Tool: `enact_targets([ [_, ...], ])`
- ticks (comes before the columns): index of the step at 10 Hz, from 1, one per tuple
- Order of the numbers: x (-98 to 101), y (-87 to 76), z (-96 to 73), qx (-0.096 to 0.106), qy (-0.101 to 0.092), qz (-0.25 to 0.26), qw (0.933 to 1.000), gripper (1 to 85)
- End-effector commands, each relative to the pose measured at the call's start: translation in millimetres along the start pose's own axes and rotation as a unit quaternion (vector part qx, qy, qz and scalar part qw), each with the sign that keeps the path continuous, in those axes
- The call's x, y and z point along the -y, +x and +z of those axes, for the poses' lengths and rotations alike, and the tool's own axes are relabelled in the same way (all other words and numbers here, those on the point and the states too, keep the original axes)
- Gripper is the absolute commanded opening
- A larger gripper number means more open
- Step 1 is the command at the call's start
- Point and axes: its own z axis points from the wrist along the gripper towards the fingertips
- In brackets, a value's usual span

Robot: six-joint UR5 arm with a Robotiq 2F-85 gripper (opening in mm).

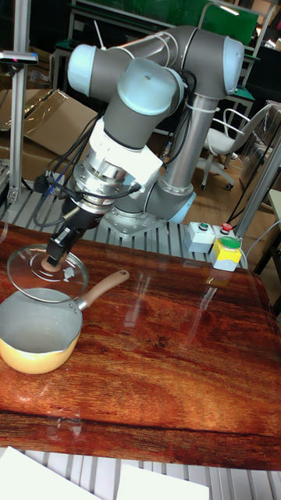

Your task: Cover the pot with the lid

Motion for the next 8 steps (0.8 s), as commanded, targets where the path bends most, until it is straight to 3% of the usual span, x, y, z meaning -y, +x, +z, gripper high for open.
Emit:
enact_targets([
  [1,-15.3,-12.5,0.0,0.03,-0.021,0.019,0.9992,1.3],
  [3,-30.8,-20.5,-1.7,0.042,-0.053,0.055,0.9962,1.3],
  [8,-31.6,-19.3,-1.7,0.04,-0.054,0.051,0.9965,1.3],
])
